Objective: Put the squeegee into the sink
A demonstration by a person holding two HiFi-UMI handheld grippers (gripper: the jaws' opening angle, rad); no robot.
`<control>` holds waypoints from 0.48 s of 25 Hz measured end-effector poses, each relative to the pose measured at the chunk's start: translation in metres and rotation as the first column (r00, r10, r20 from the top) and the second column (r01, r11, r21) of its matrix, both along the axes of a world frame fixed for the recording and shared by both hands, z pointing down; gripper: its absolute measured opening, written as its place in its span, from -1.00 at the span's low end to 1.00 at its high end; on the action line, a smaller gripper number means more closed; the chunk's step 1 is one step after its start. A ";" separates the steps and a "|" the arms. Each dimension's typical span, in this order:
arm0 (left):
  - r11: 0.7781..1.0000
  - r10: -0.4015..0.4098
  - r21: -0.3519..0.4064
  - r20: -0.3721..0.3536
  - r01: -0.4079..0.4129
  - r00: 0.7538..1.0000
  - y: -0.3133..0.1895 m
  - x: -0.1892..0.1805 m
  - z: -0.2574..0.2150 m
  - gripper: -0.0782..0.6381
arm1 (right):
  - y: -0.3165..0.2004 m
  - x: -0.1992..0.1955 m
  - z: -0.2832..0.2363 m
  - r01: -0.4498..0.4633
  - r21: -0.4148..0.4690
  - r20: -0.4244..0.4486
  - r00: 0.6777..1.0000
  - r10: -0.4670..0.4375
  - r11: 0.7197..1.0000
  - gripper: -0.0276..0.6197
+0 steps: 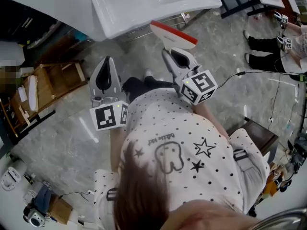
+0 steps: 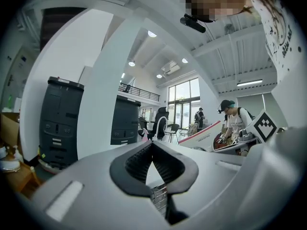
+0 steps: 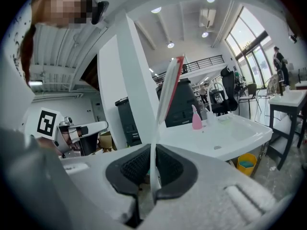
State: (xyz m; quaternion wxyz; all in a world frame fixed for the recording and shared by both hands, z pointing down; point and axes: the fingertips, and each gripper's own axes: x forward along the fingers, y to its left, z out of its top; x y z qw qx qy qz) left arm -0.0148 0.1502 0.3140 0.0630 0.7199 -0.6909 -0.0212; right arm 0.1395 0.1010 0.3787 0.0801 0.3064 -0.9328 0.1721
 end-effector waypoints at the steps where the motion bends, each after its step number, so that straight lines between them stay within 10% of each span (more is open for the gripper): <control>1: 1.000 0.001 -0.003 -0.001 -0.001 1.000 -0.003 0.001 0.001 -0.82 | -0.003 0.001 0.002 0.001 -0.003 -0.002 1.000 -0.001 1.000 -0.85; 12: 0.999 0.033 -0.022 -0.010 -0.033 0.999 -0.041 -0.013 0.009 -0.82 | -0.036 -0.005 0.009 -0.041 -0.005 -0.029 0.999 0.040 0.999 -0.85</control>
